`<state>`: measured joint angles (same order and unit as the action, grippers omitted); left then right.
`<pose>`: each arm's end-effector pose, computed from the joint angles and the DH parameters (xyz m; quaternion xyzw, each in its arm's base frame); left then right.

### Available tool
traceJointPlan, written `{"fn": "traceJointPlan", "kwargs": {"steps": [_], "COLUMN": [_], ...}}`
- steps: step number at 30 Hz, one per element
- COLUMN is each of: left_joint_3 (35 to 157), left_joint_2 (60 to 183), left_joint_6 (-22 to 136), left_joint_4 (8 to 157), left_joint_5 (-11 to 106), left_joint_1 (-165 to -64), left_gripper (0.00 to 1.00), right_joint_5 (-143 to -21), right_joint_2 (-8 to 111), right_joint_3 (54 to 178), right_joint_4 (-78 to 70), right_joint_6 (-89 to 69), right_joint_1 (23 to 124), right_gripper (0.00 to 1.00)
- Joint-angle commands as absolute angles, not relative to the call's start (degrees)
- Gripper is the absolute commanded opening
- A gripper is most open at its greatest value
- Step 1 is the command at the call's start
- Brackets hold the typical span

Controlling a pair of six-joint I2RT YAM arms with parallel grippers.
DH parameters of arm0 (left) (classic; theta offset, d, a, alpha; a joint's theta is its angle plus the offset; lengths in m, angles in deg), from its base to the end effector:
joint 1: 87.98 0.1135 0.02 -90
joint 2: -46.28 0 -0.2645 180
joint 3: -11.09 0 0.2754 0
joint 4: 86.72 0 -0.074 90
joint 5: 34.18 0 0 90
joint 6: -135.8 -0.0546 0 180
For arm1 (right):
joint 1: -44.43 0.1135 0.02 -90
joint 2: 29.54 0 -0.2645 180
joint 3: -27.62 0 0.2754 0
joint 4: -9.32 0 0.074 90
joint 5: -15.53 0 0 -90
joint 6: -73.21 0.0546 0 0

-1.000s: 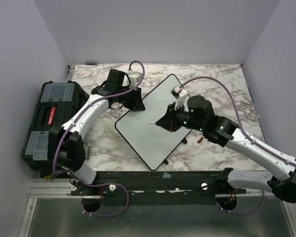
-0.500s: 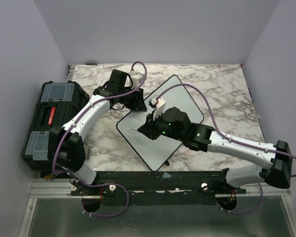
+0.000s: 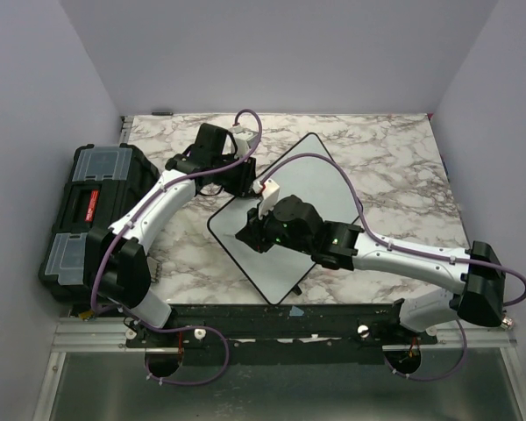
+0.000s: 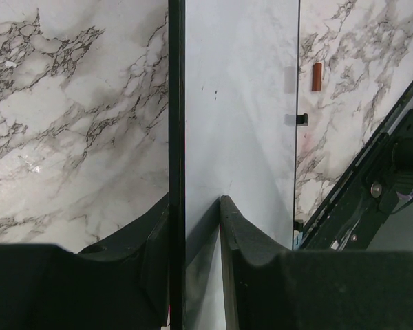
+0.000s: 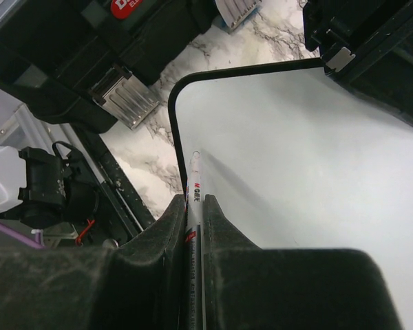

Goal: Write a sentence on the whiteboard

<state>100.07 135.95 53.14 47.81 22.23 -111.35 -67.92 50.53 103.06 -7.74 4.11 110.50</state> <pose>0.3337 -0.1771 0.2885 0.2306 0.8644 -0.3531 0.2736 0.1550 0.3339 0.3044 -0.2877 0.7751 0.3514 0.4392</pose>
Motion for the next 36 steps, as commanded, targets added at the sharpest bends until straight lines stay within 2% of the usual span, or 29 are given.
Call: {"fn": "traceJointPlan", "kwargs": {"steps": [1, 22, 36], "left_joint_3": [99.58, 99.43, 99.52], "left_joint_2": [134.42, 134.34, 134.33], "left_joint_6": [51.26, 51.16, 51.16], "left_joint_4": [44.66, 44.59, 44.49], "left_joint_5": [22.26, 22.68, 22.93], "left_joint_1": [-113.36, -113.73, -113.73], "left_gripper": [0.00, 0.00, 0.00], "right_joint_5": [-65.74, -63.47, -62.69], "right_joint_2": [51.74, 53.18, 49.95], "right_joint_3": [105.12, 102.73, 98.37], "right_joint_4": [-5.38, -6.99, -9.64], "right_joint_6": [3.48, 4.46, 6.15], "right_joint_1": [111.14, 111.10, 111.05], "right_gripper": [0.01, 0.01, 0.01]}}
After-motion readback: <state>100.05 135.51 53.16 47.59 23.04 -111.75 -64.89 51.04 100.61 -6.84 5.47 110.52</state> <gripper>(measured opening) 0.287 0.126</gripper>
